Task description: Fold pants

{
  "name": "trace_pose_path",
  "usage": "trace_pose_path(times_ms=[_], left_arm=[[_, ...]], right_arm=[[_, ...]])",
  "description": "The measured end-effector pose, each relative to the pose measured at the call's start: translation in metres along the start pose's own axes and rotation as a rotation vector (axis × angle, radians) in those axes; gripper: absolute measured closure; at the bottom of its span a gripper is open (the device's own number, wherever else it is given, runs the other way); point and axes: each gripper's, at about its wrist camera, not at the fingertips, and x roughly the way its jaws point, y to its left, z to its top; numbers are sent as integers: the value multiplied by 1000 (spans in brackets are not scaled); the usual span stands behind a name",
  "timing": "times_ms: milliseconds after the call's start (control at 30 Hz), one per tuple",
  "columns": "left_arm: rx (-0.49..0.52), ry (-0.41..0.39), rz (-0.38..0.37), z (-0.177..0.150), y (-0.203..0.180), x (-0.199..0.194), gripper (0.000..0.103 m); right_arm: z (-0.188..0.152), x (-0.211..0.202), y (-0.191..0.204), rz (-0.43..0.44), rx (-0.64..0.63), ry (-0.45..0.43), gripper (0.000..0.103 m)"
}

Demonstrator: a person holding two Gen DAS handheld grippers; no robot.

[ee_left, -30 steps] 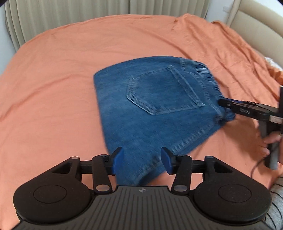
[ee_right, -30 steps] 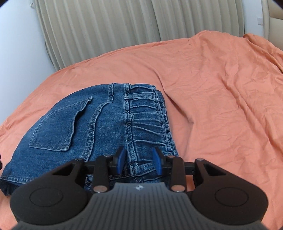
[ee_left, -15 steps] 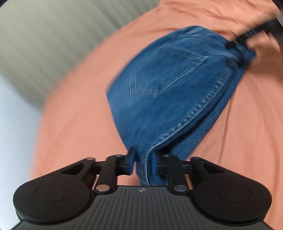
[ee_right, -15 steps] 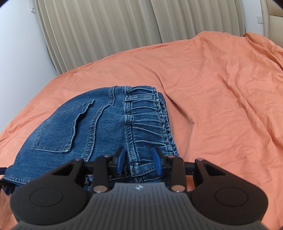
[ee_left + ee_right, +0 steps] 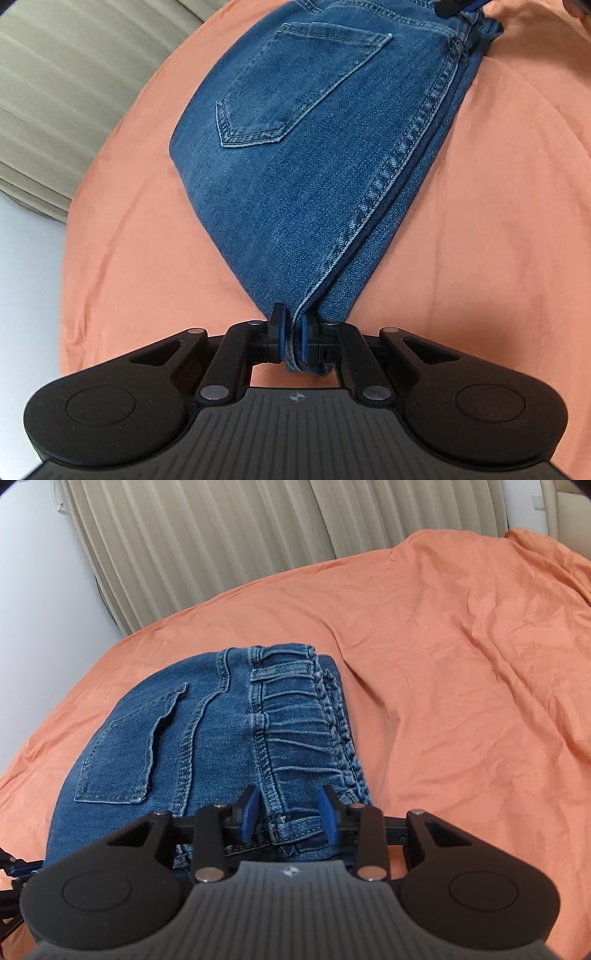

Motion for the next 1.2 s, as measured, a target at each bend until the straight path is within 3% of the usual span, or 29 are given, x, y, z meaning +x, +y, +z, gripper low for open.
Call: trace_pose_path(times_ms=[100, 200, 300, 400, 533, 600, 700, 800, 1000, 1200], left_arm=[[-57, -16, -40, -1, 12, -11, 90], [-60, 49, -66, -7, 17, -18, 84], [-97, 26, -88, -20, 26, -30, 81], [-254, -19, -168, -27, 51, -45, 79], [-516, -107, -306, -24, 85, -62, 54], [-656, -141, -383, -20, 105, -60, 52], [-837, -187, -475, -17, 130, -42, 42], [-942, -224, -524, -14, 143, -17, 29], [-1127, -230, -585, -22, 152, 36, 27], [-1224, -245, -604, -29, 159, 84, 27]], right_arm=[[2, -2, -5, 13, 39, 1, 72], [2, -12, -8, 23, 72, -9, 72], [4, -28, -10, 44, 115, -18, 70], [4, -43, -22, 71, 200, -52, 58], [3, -43, -56, 144, 432, -52, 45], [-2, -36, -70, 188, 539, -23, 39], [-6, -24, -80, 234, 612, 19, 39], [-6, -15, -81, 244, 627, 39, 36], [2, 4, -79, 255, 605, 70, 31], [5, 23, -78, 255, 576, 68, 33]])
